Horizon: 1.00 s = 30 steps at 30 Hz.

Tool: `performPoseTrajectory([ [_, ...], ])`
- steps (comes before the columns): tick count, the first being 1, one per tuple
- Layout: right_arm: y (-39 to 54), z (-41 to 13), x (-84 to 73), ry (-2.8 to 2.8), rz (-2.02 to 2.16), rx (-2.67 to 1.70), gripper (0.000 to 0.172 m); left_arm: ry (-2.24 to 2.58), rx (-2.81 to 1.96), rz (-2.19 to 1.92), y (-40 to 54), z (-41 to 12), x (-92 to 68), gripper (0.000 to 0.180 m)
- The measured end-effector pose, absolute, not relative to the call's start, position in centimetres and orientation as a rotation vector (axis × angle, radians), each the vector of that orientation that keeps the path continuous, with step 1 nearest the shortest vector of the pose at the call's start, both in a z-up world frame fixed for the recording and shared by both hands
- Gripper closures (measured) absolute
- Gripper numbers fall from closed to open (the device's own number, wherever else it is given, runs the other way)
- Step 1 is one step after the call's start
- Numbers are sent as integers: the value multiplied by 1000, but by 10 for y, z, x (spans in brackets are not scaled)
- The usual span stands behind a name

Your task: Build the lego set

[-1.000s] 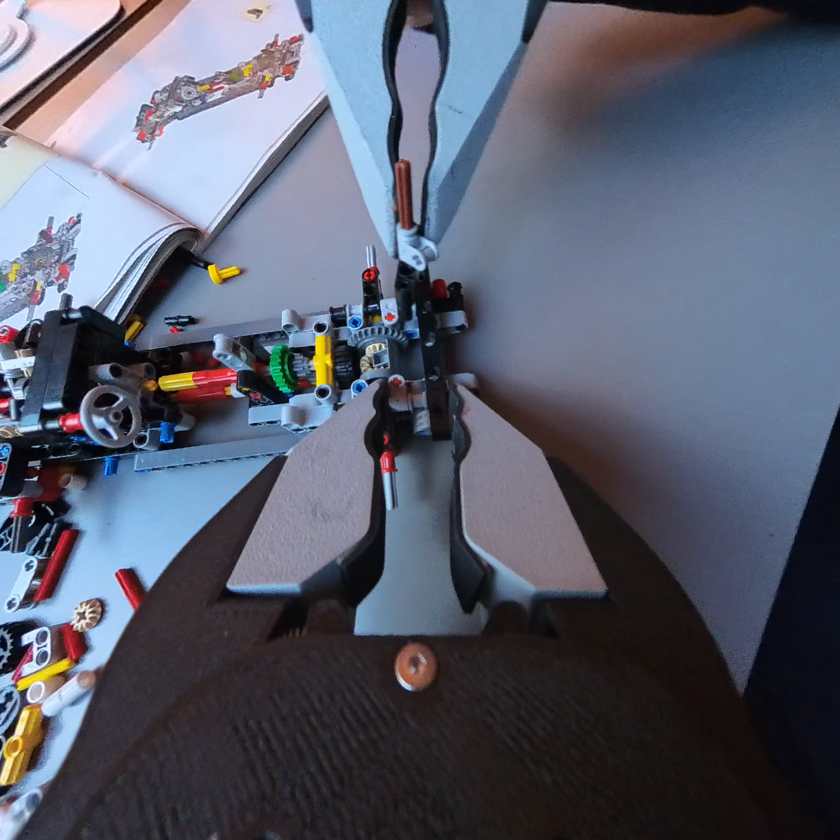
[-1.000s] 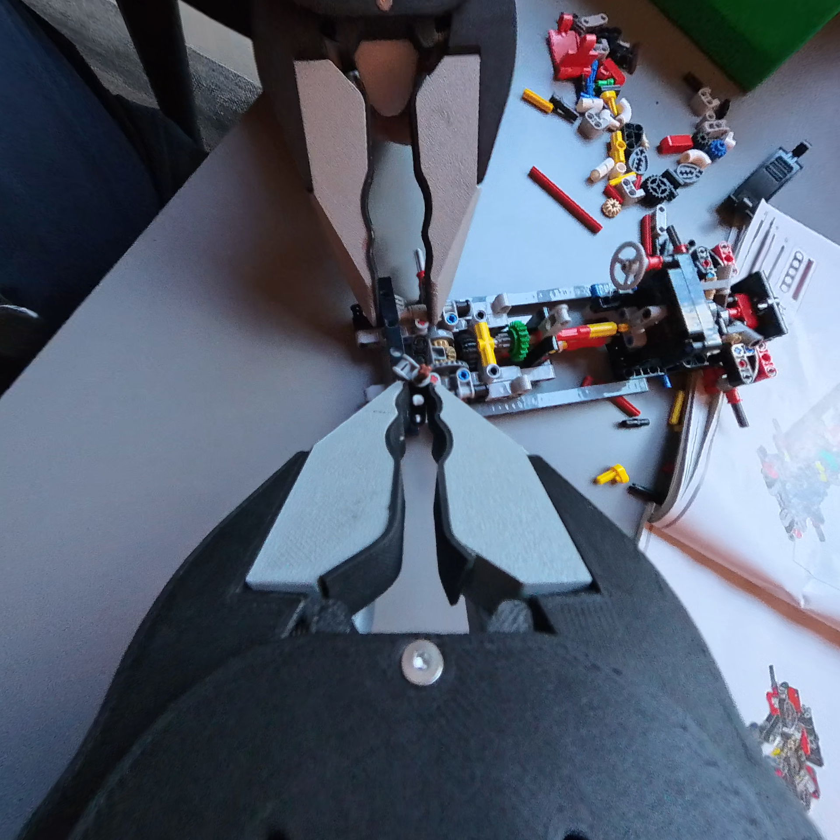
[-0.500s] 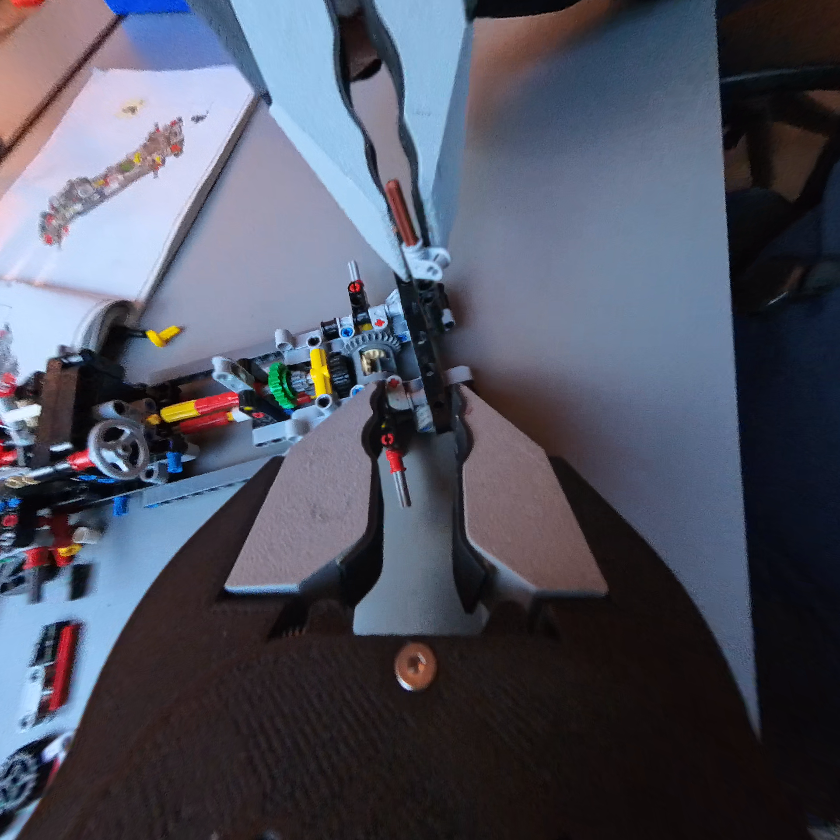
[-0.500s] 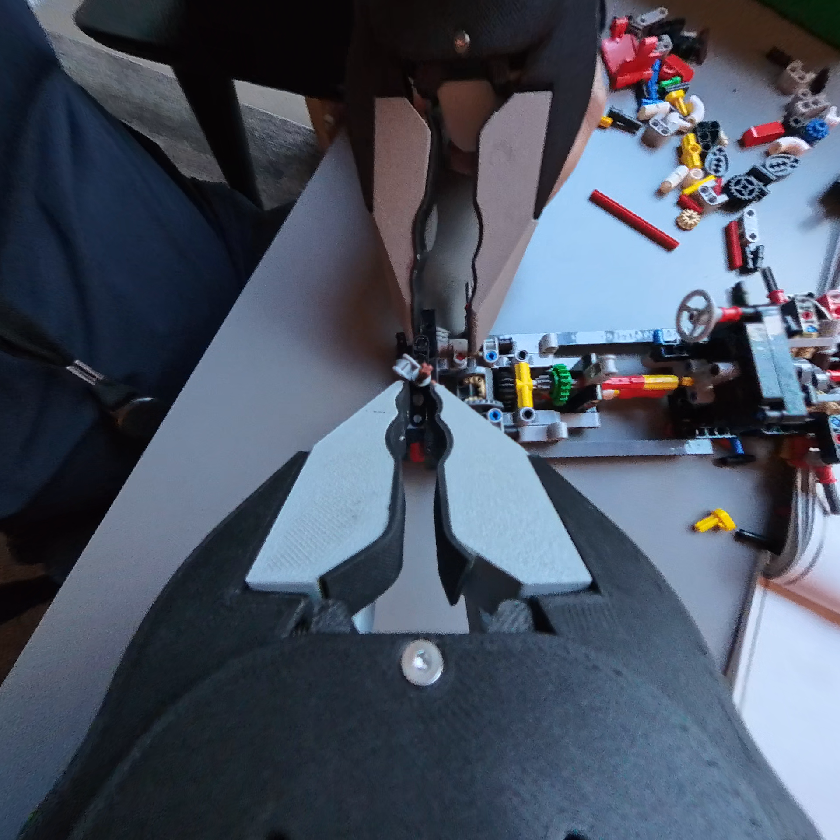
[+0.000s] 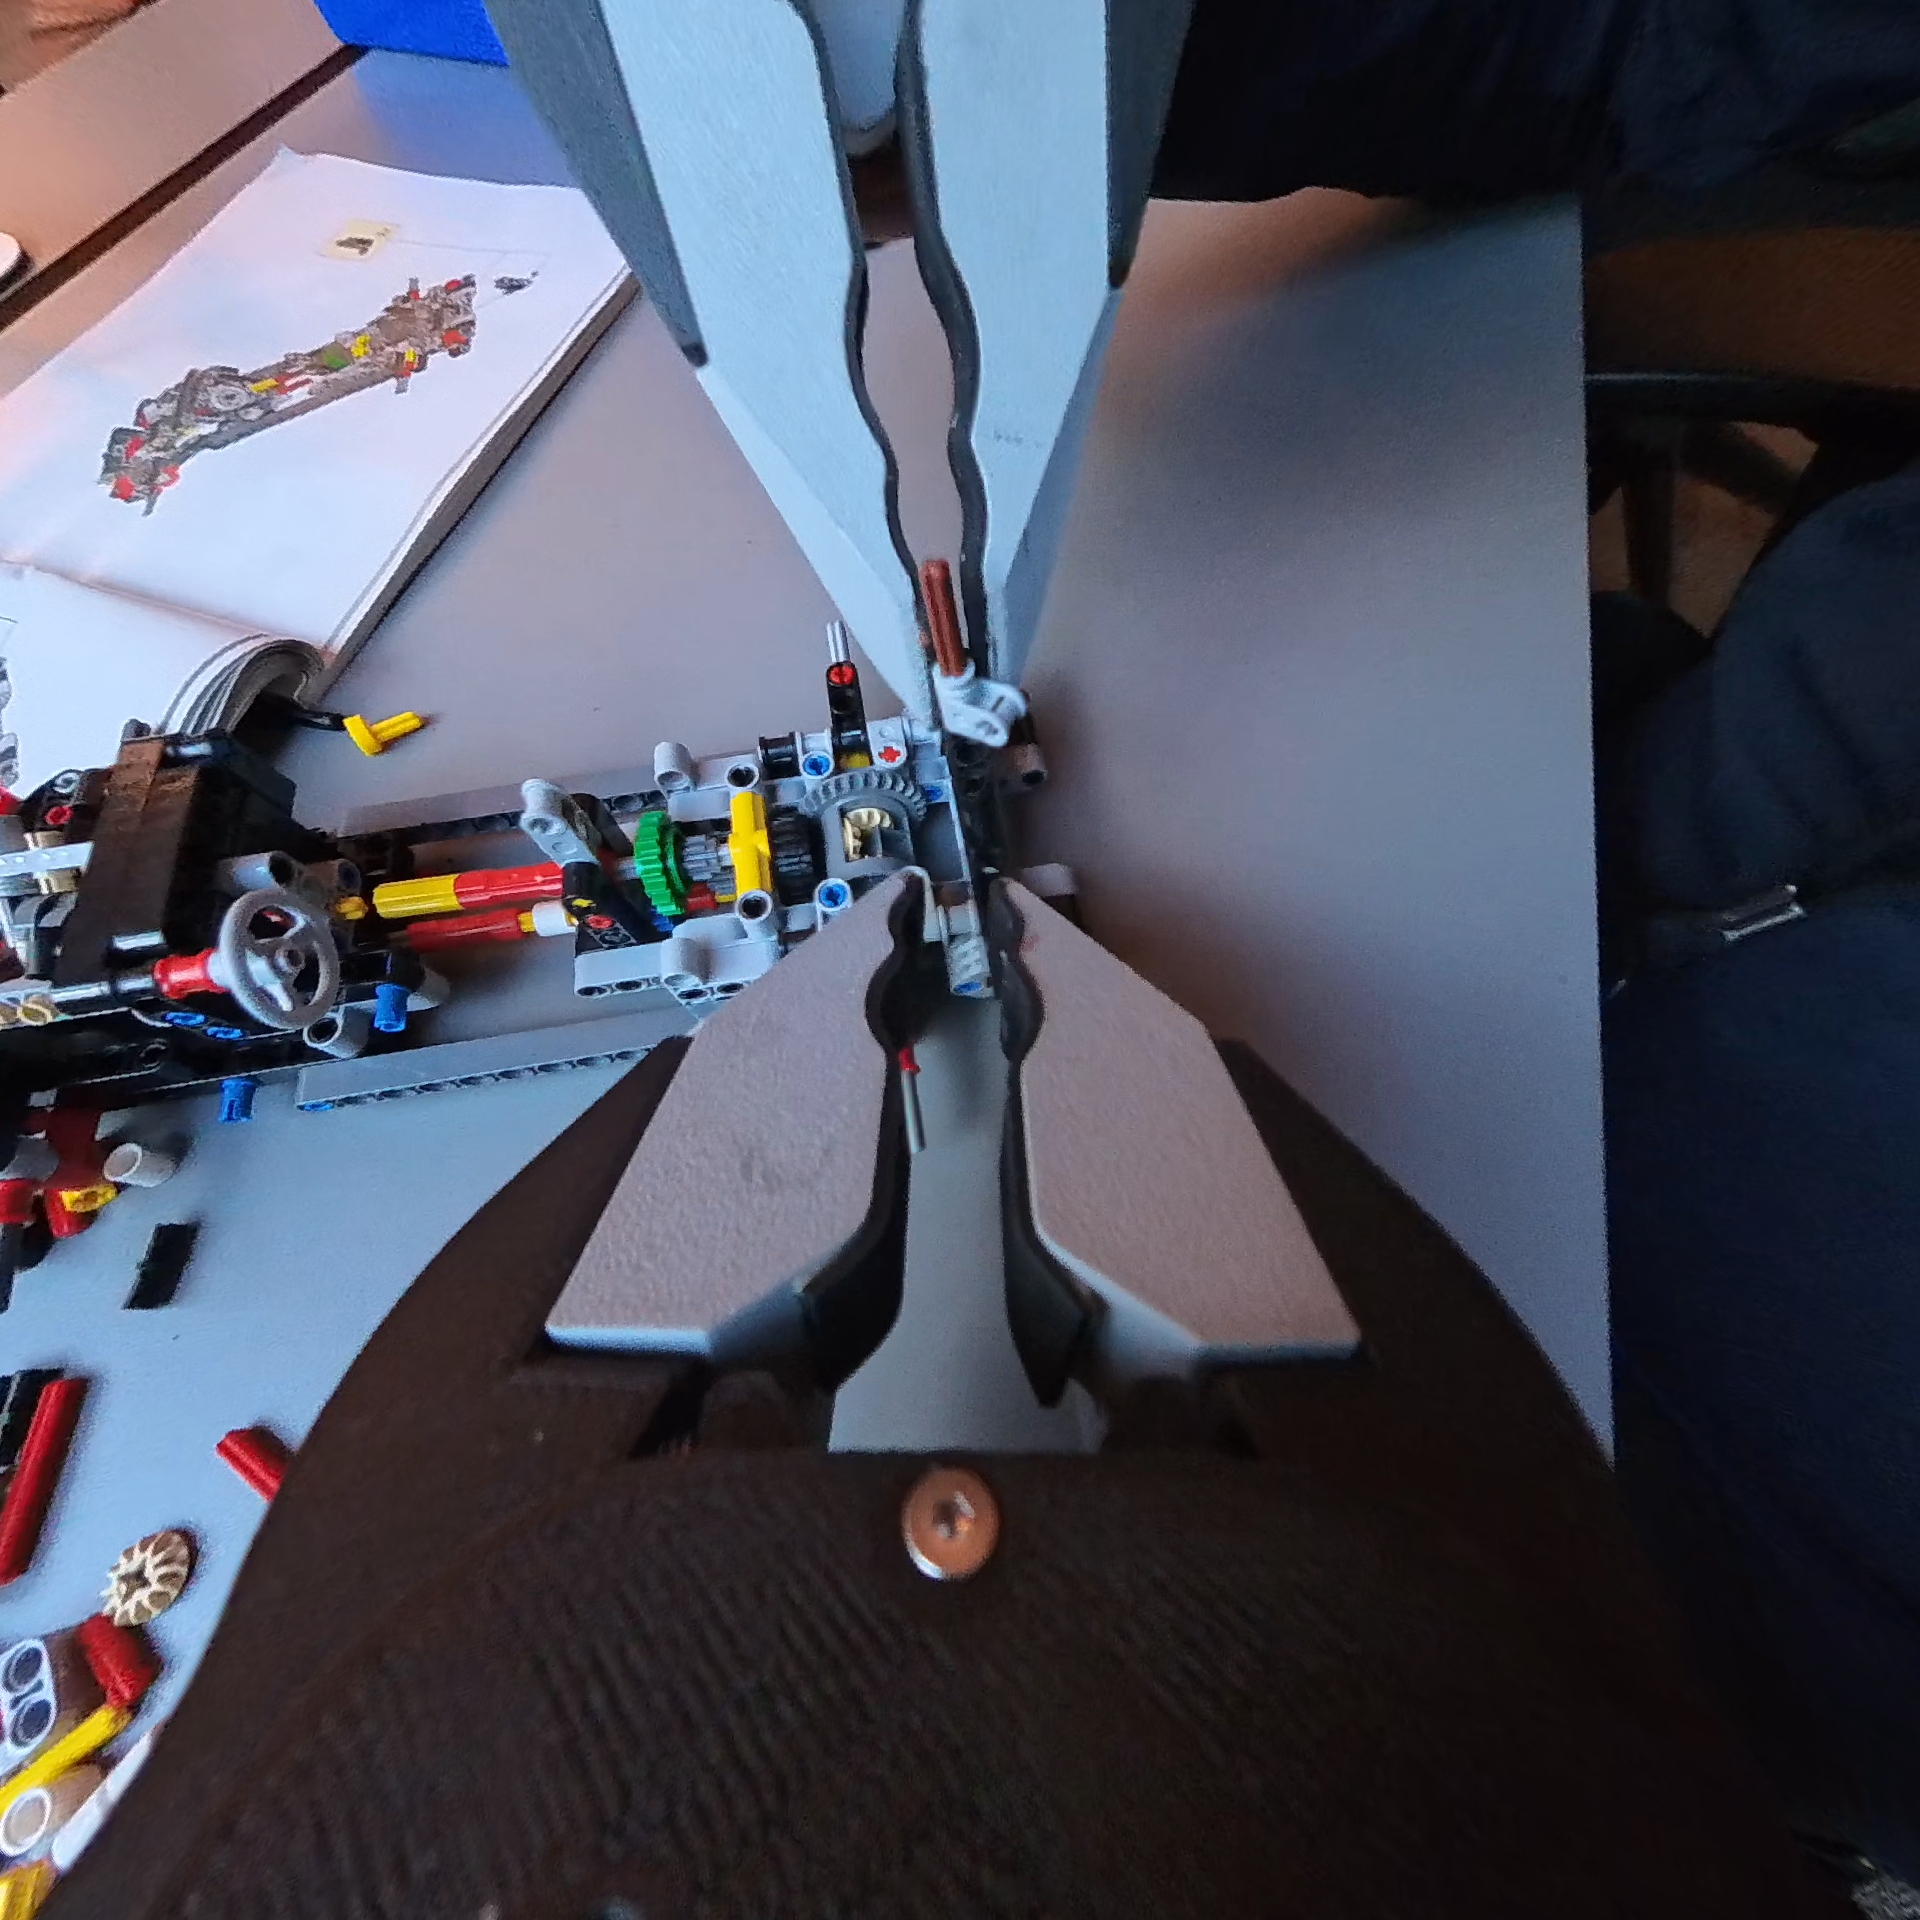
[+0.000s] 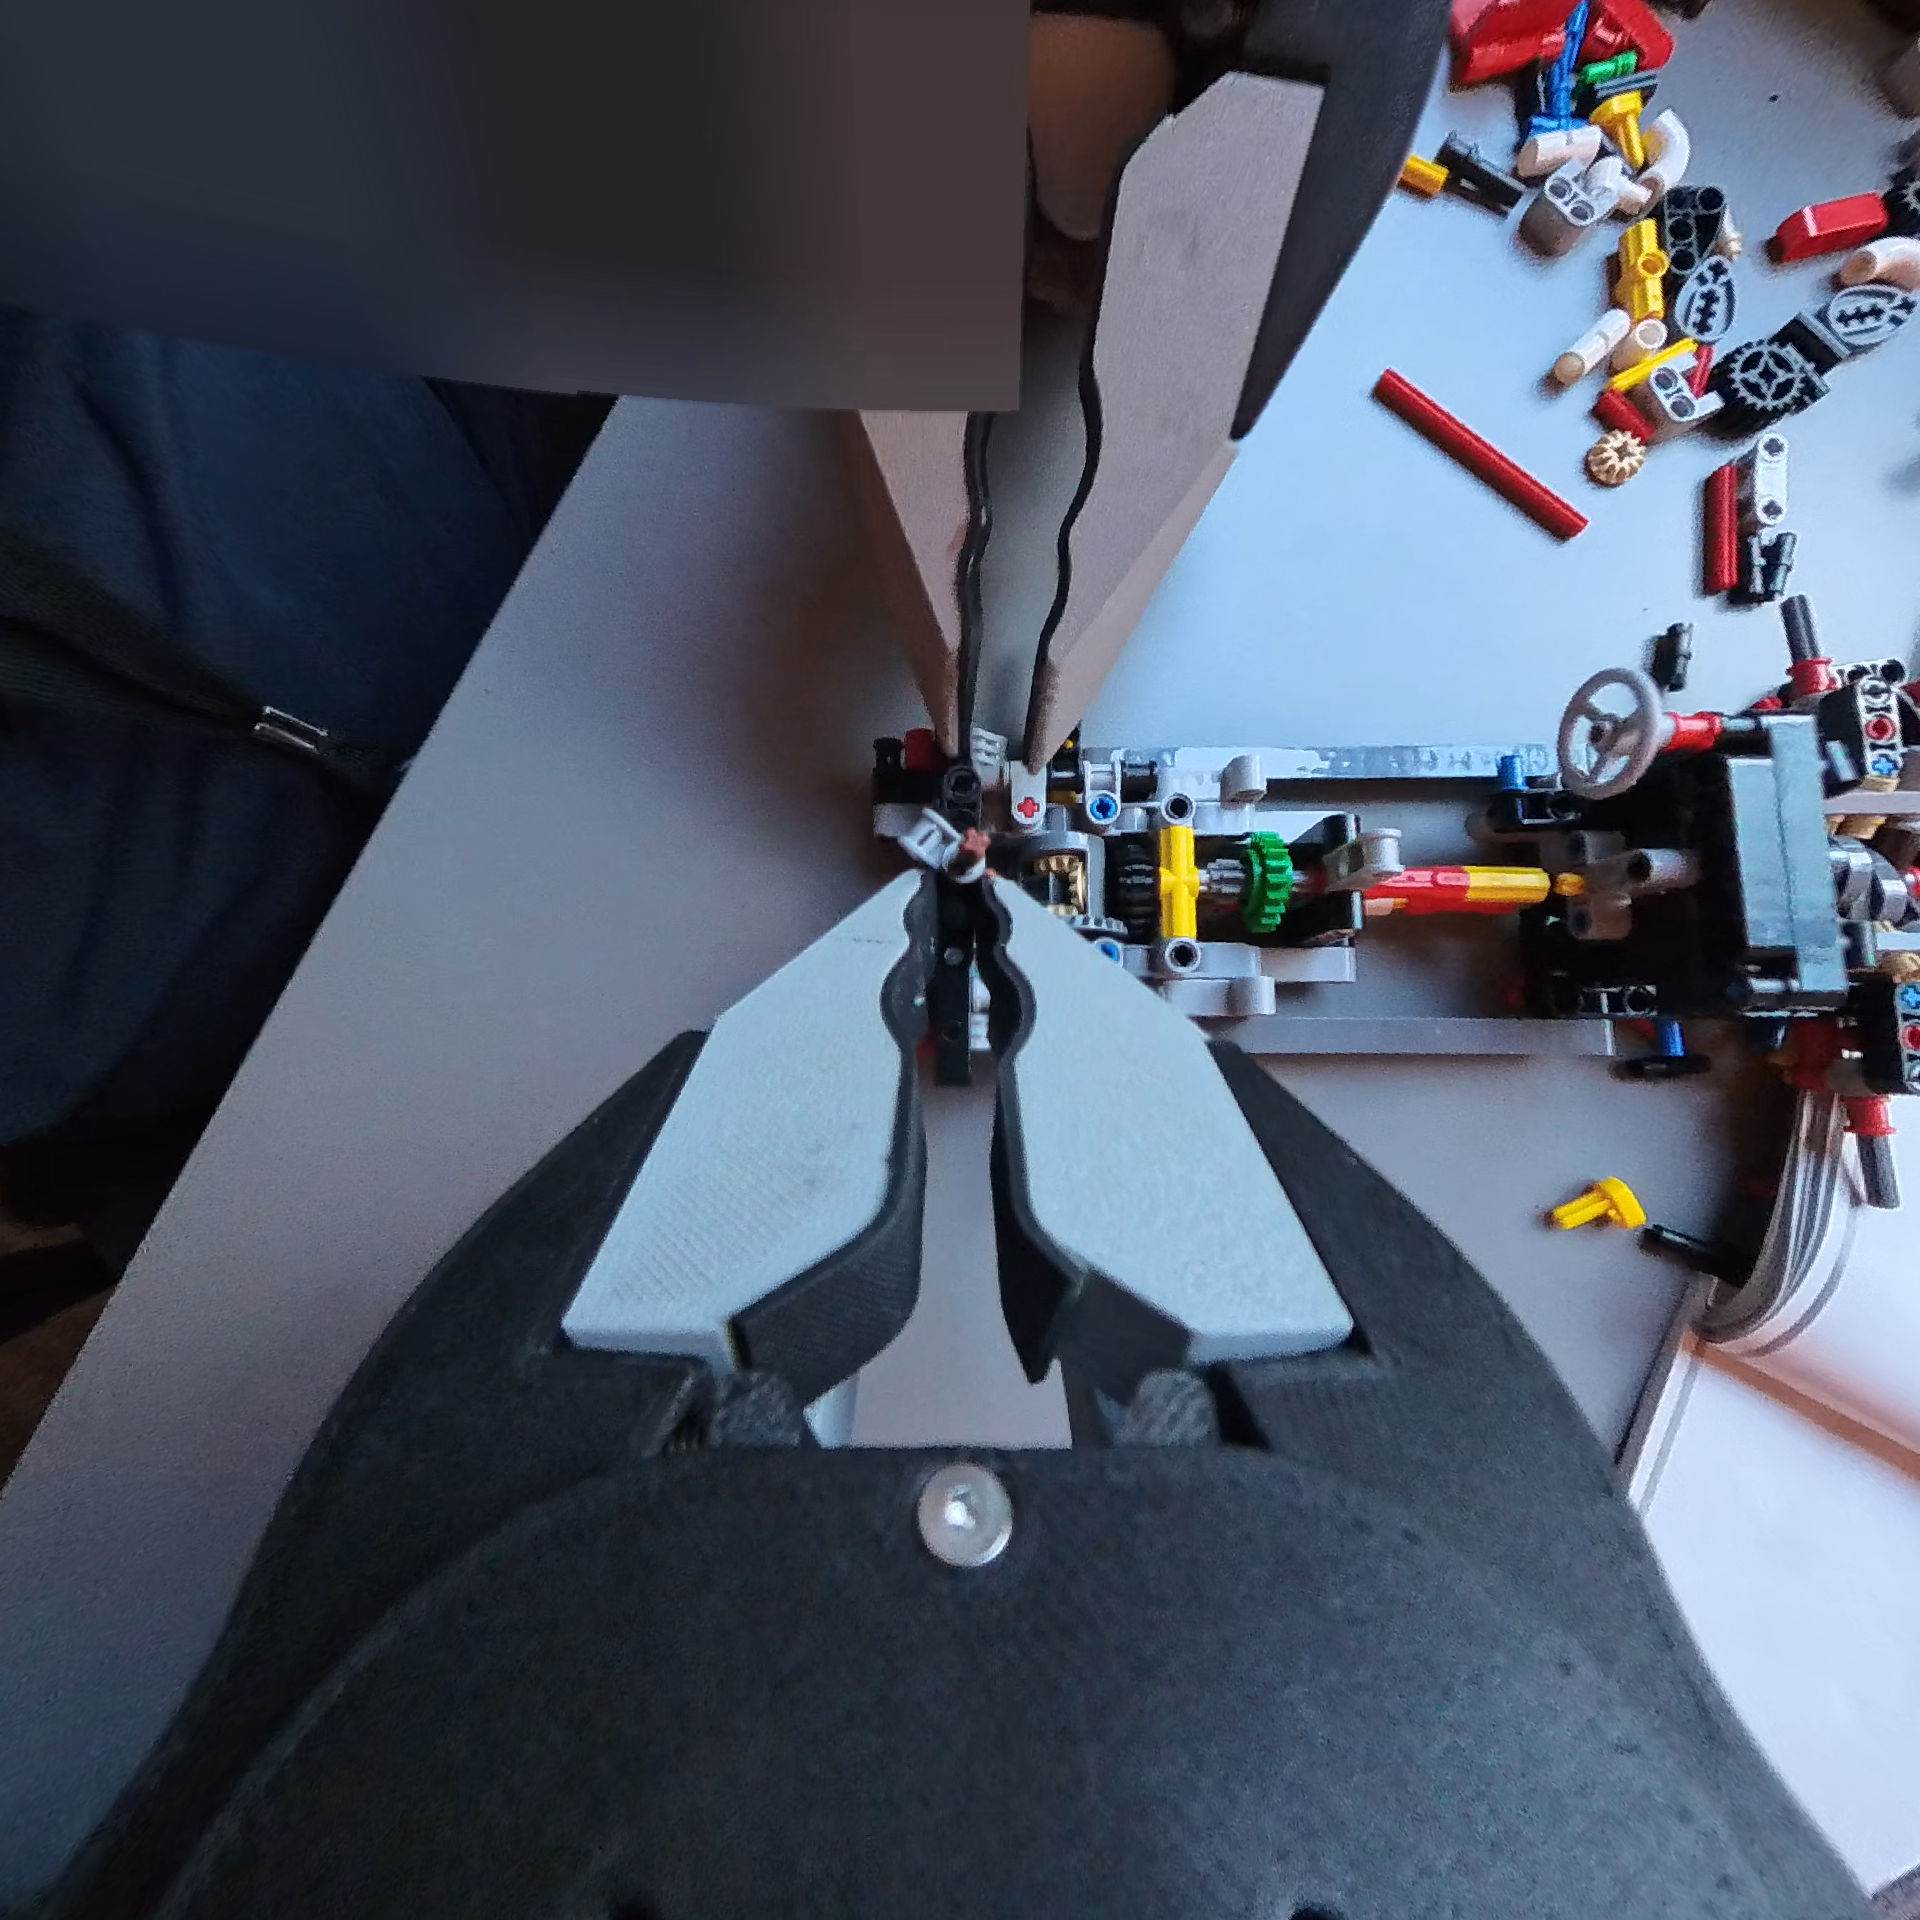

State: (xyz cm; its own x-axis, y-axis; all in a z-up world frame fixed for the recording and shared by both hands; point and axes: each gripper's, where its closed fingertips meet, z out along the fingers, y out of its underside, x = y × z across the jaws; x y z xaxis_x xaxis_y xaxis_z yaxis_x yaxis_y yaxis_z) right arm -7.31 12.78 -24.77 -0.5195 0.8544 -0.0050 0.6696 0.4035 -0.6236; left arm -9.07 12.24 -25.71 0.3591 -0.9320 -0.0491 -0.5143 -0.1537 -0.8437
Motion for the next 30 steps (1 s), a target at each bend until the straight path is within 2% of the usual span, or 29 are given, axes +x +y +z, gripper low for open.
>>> performPoseTrajectory([
  [7, 128, -250, -73, -2365, 791, -1312, 168, 1244, -1823, -686, 123, -255, -92, 177],
  [30, 127, -253, -75, -2428, 625, -1252, 168, 1282, -1818, -738, 118, -250, -84, 173],
])
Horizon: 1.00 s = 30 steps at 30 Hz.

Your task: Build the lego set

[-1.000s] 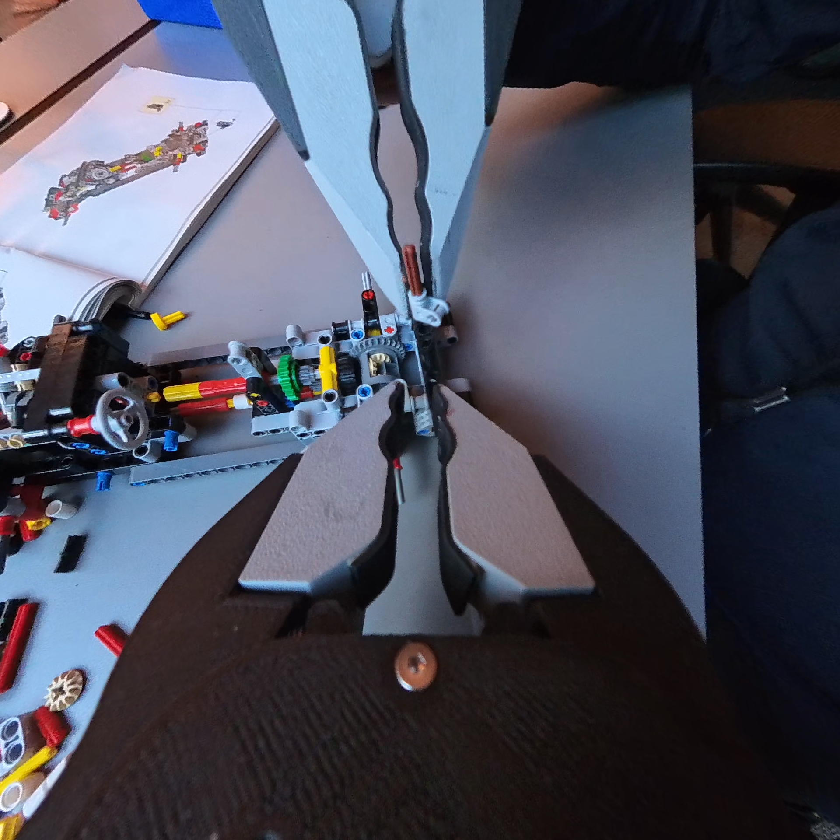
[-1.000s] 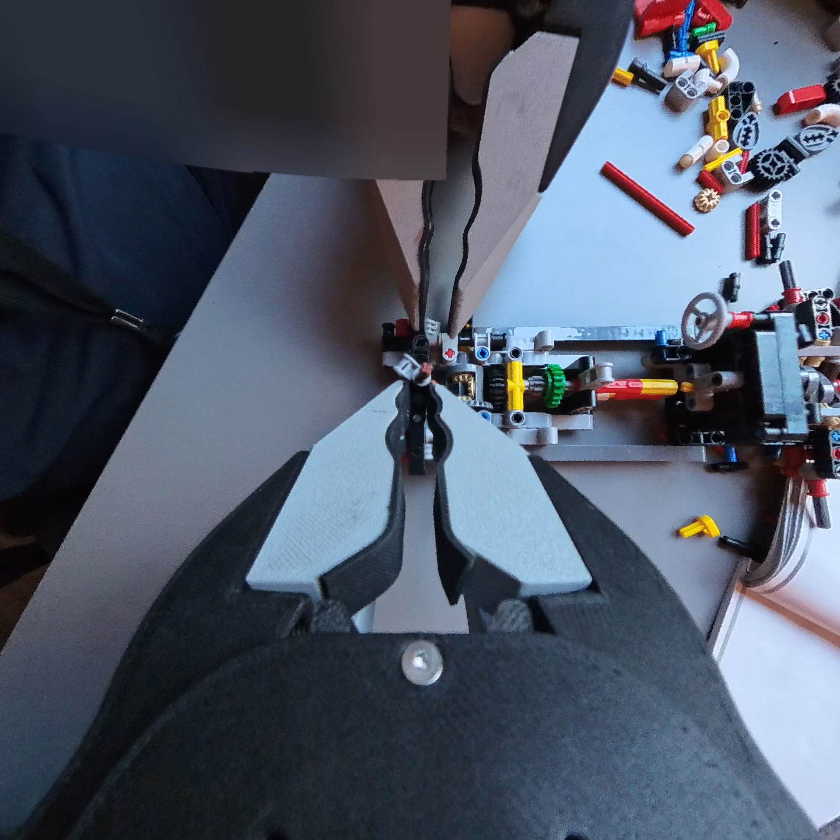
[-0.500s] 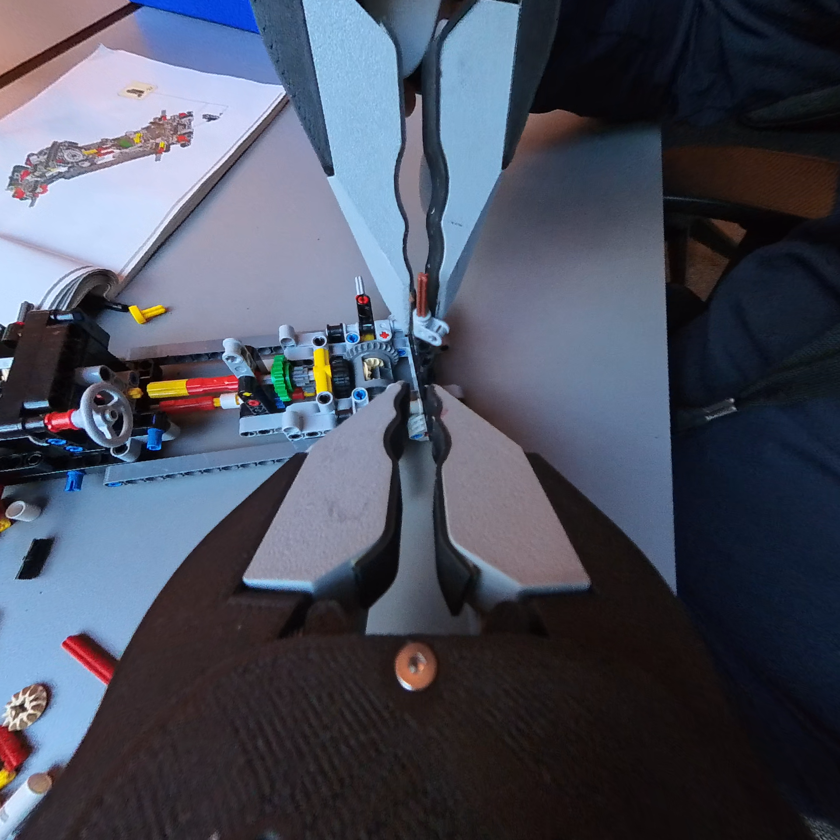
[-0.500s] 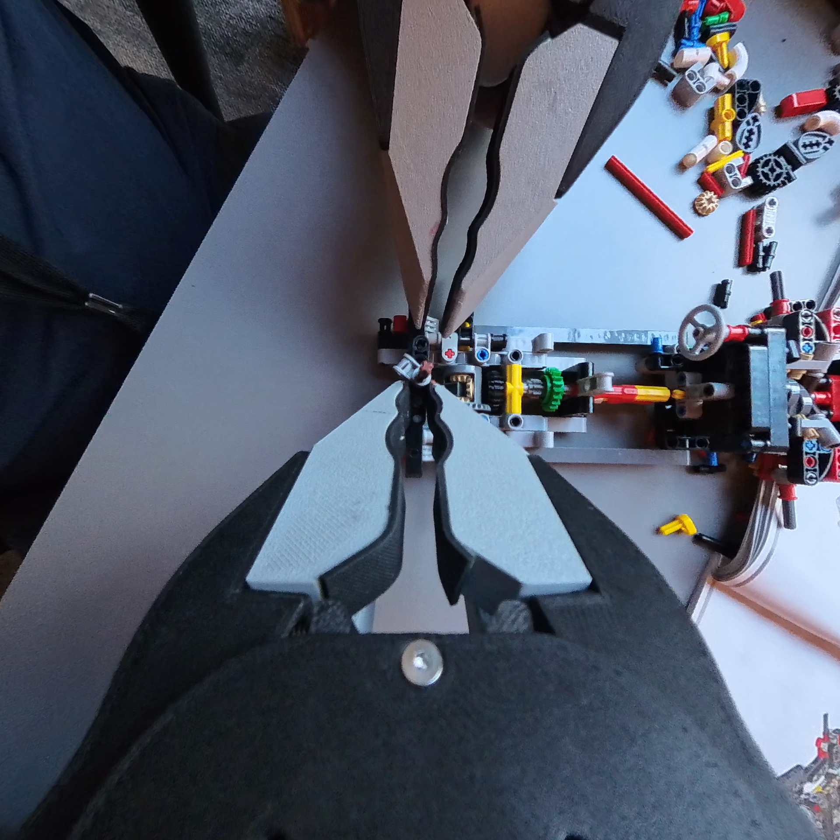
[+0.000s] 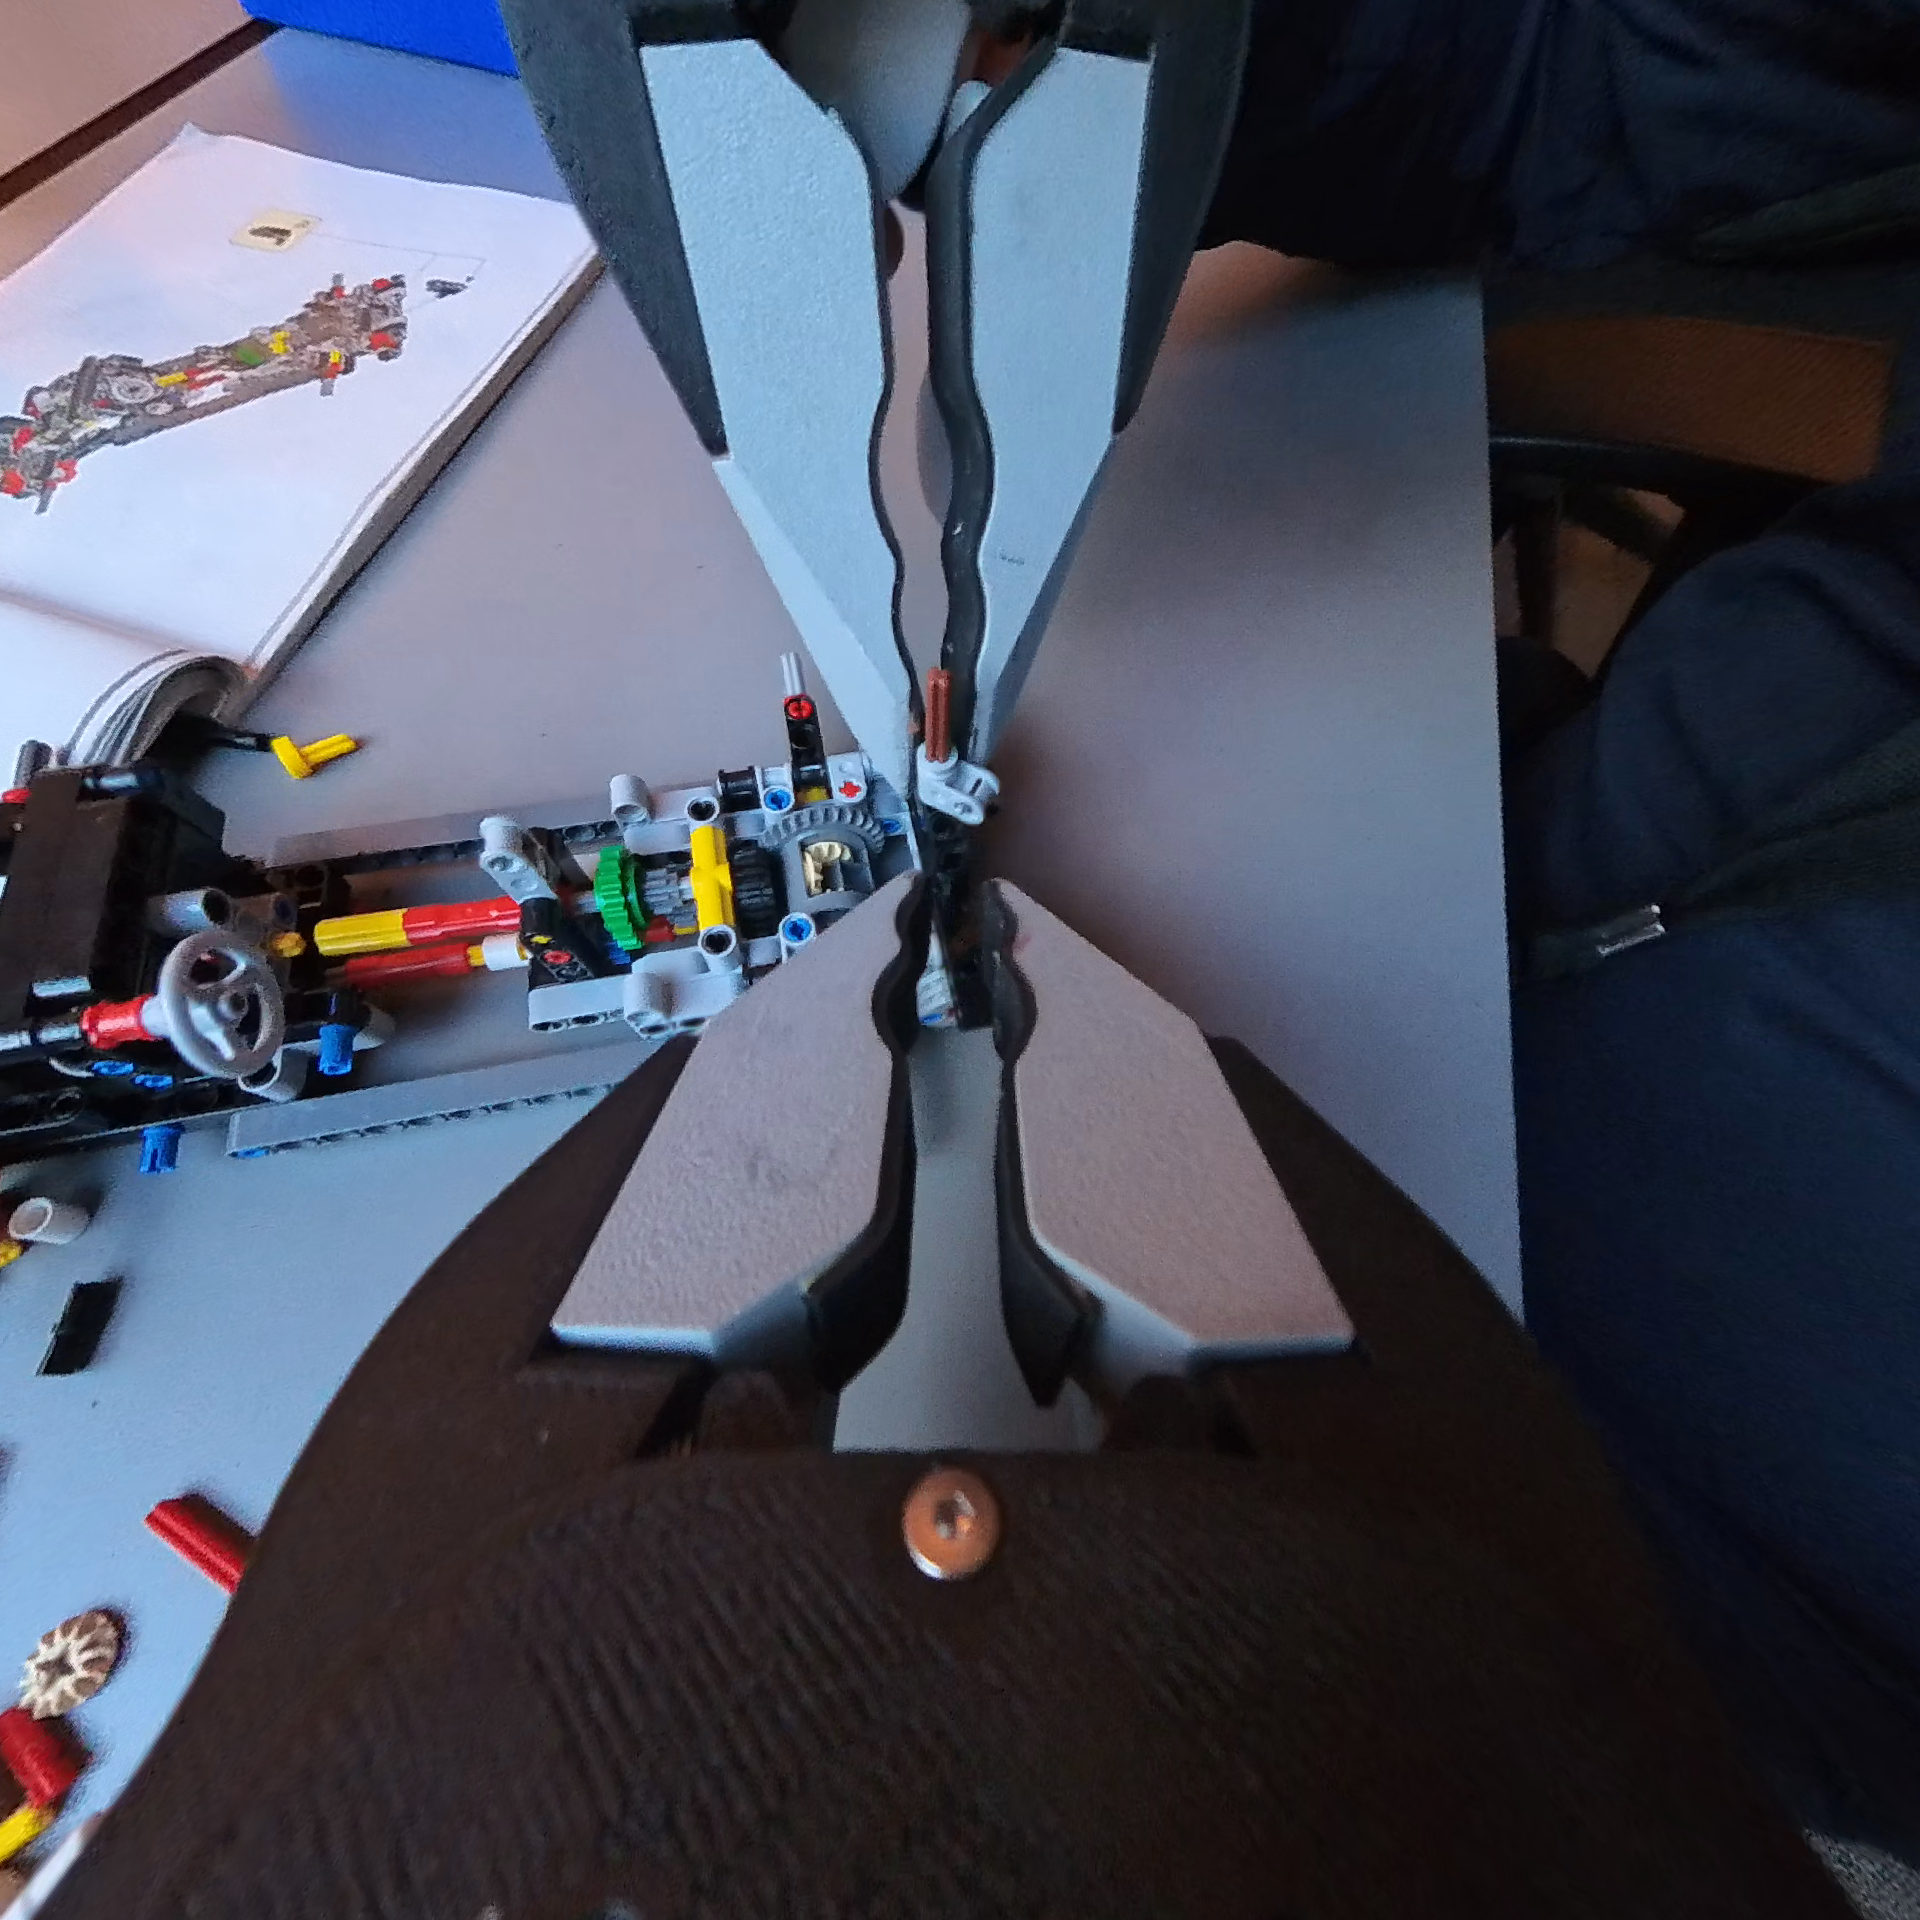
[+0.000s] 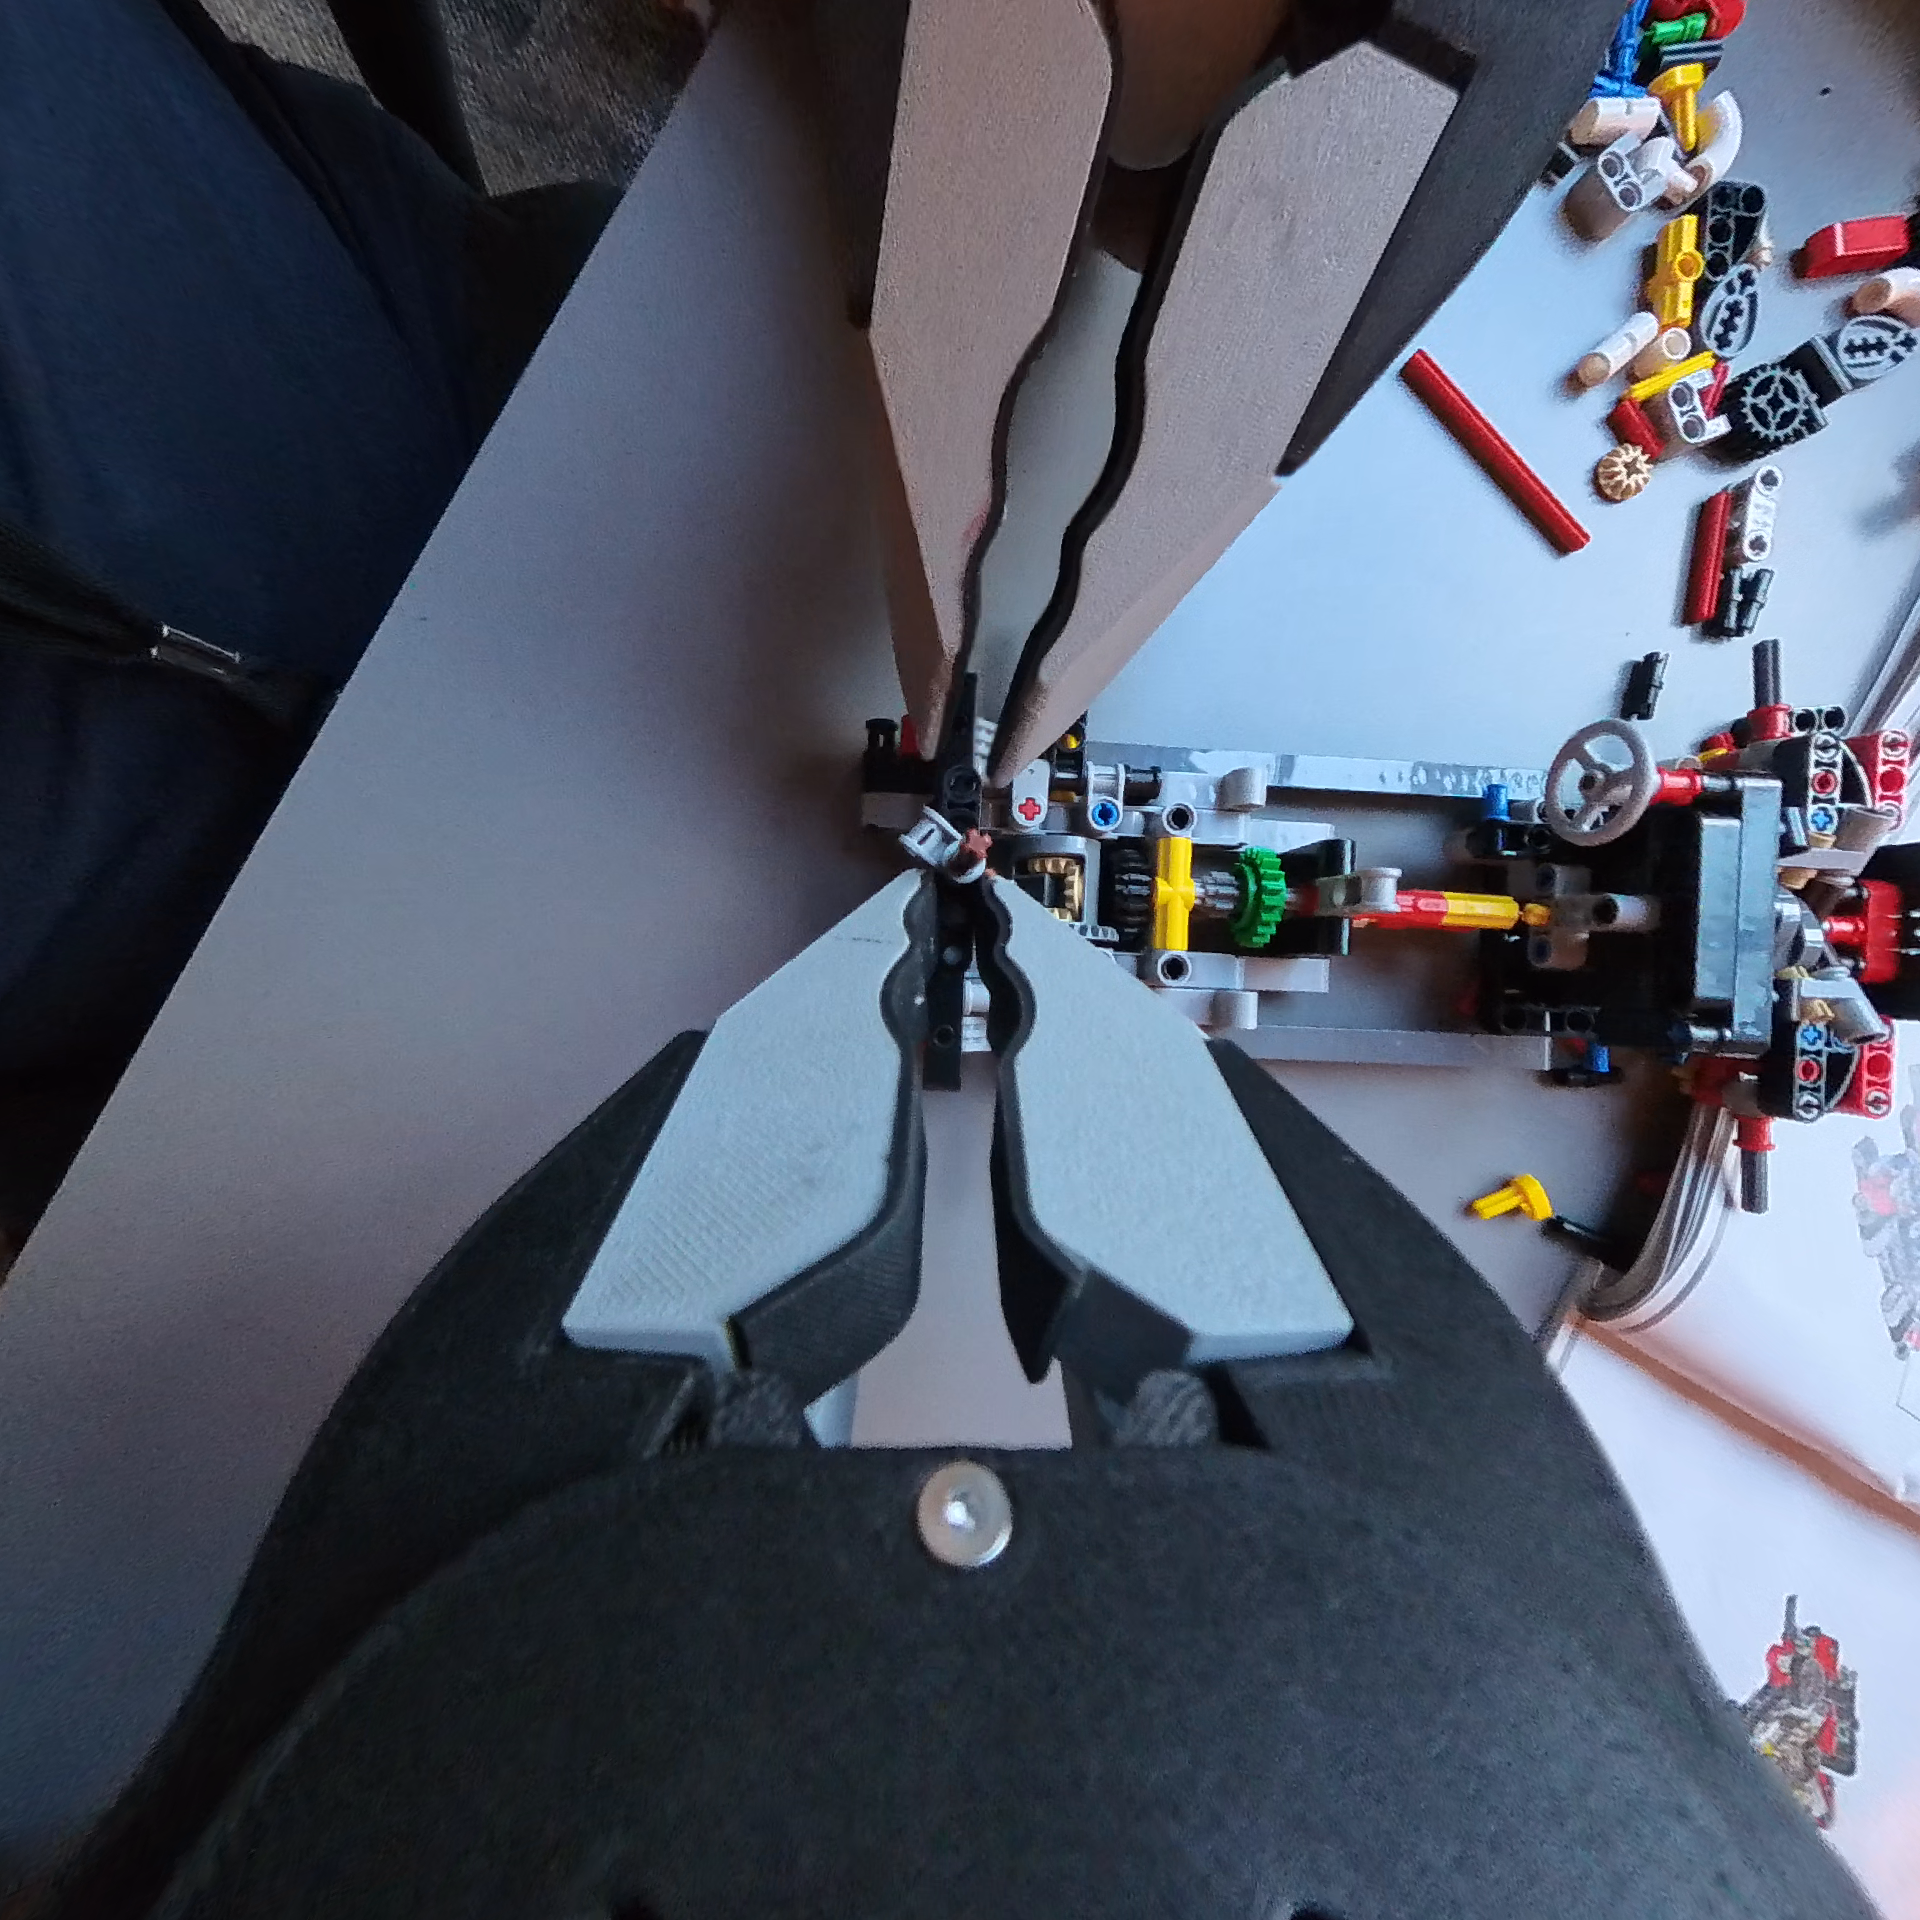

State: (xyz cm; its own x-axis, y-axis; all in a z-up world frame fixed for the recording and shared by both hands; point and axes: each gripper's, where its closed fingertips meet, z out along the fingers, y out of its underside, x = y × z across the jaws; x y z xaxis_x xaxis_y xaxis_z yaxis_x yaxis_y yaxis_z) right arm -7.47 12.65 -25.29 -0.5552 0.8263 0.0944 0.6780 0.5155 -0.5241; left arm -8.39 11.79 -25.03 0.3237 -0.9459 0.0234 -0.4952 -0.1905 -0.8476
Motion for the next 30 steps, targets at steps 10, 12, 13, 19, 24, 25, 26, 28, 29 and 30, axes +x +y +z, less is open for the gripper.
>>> performPoseTrajectory([
  [10, 128, -253, -73, -2456, 569, -1229, 168, 1279, -1838, -728, 121, -252, -80, 175],
  [12, 128, -253, -72, -2459, 560, -1233, 168, 1278, -1840, -725, 122, -251, -80, 176],
  [13, 128, -253, -72, -2462, 556, -1232, 168, 1277, -1838, -729, 121, -251, -79, 175],
  [19, 129, -254, -72, -2472, 567, -1241, 168, 1282, -1845, -728, 124, -251, -80, 172],
  [24, 129, -254, -71, -2477, 558, -1235, 168, 1243, -1863, -754, 126, -247, -92, 173],
  [25, 130, -254, -71, -2482, 547, -1232, 168, 1250, -1862, -756, 124, -246, -92, 173],
  [26, 130, -254, -70, -2486, 539, -1230, 168, 1262, -1865, -746, 124, -247, -92, 173],
  [28, 130, -254, -70, -2492, 528, -1225, 168, 1288, -1880, -711, 124, -251, -93, 172],
  [29, 130, -254, -70, -2493, 524, -1220, 168, 1293, -1885, -700, 124, -253, -94, 172],
  [30, 130, -254, -70, -2494, 520, -1217, 168, 1291, -1890, -700, 125, -254, -95, 173],
])
